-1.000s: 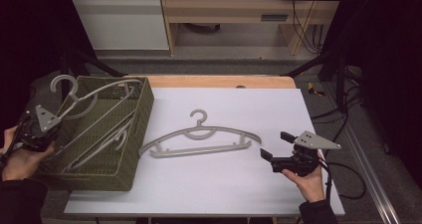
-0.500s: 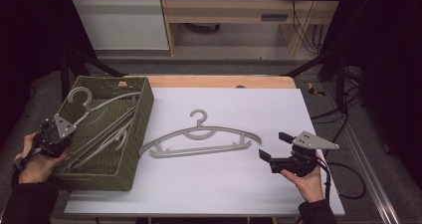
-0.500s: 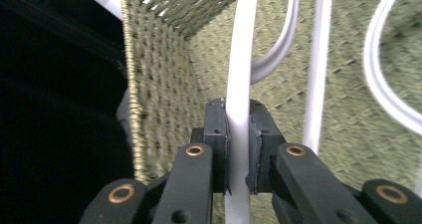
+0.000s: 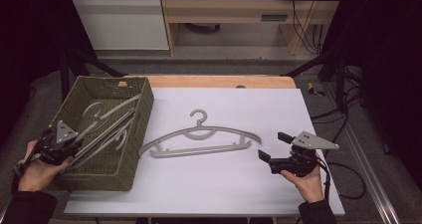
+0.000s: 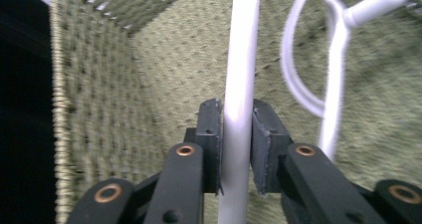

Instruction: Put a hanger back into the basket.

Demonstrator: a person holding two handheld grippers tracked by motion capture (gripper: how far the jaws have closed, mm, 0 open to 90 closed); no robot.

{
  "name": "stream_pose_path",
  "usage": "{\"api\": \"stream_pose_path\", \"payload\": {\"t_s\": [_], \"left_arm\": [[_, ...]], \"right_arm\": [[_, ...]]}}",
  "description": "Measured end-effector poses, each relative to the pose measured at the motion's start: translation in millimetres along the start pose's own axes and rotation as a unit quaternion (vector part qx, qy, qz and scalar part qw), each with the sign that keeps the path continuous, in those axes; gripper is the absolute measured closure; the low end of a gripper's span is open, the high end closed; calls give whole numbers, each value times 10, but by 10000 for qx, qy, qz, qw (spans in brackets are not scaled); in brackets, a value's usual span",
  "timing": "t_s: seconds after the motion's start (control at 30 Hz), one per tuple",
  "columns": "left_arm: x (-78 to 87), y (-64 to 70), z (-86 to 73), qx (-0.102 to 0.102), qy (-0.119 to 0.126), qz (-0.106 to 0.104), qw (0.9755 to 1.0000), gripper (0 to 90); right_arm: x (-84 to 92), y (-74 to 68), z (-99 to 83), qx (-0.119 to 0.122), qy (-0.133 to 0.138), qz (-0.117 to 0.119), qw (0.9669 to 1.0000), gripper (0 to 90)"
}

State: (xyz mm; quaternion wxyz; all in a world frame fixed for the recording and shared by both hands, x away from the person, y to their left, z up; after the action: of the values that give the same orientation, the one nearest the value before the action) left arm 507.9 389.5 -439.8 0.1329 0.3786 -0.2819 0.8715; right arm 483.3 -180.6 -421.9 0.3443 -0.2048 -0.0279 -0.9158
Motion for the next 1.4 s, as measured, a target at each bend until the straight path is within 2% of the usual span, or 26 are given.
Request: {"api": "stream_pose_path", "payload": {"t_s": [0.13,0.27,0.47,0.53,0.6,0.77,0.8,0.87,0.93,0.97,1.03,1.2,1.33,1.4], "left_arm": [[85,57,48,-27,98,-130,9999,695],[180,106,150,29,350,-214,9992,636],[331,231,365,223,830,-418,9954,528],[391,280,441,244,974,-548,9934,481],[440,328,533,393,1173,-588,9906,435],[546,459,720,427,1553,-770,9839,322],[573,507,781,460,1685,-826,9812,303],[607,568,856,444,1800,-853,9790,262],[648,645,942,479,1940,-950,9752,236],[667,697,996,497,2027,-1026,9726,223],[684,768,1058,461,2093,-1080,9708,193],[674,990,1219,435,2235,-1341,9645,160],[625,1166,1336,363,2278,-1489,9616,144],[597,1252,1366,381,2225,-1600,9610,135]], "right_arm": [[1,-9,8,-1,12,9,10000,63],[8,-10,14,33,7,17,10000,64],[24,-11,36,18,49,-1,10000,65],[31,-14,43,15,56,4,10000,65],[33,-14,50,39,64,3,10000,65],[43,-30,81,53,95,19,9999,65],[41,-32,85,46,103,19,9999,65],[39,-37,90,44,109,22,9999,66],[37,-40,90,37,107,29,9999,66],[36,-41,89,36,104,31,9999,66],[36,-42,89,36,103,32,9999,66],[34,-37,81,68,83,37,9999,66],[24,-40,77,69,65,38,9999,66],[19,-43,75,61,56,46,10000,67]]}}
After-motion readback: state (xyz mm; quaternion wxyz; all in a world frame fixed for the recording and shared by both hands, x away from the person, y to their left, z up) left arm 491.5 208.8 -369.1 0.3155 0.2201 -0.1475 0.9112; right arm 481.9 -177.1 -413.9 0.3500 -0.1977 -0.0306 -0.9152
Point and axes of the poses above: each handheld gripper's, and its own axes: x roughly backward along the jaws, z roughly out of its top, y roughly to its right, the point moved 9 cm from there along -x, roughly forward along the jaws, and after that the axes turned 3 degrees about -y, right-handed, at the moved point
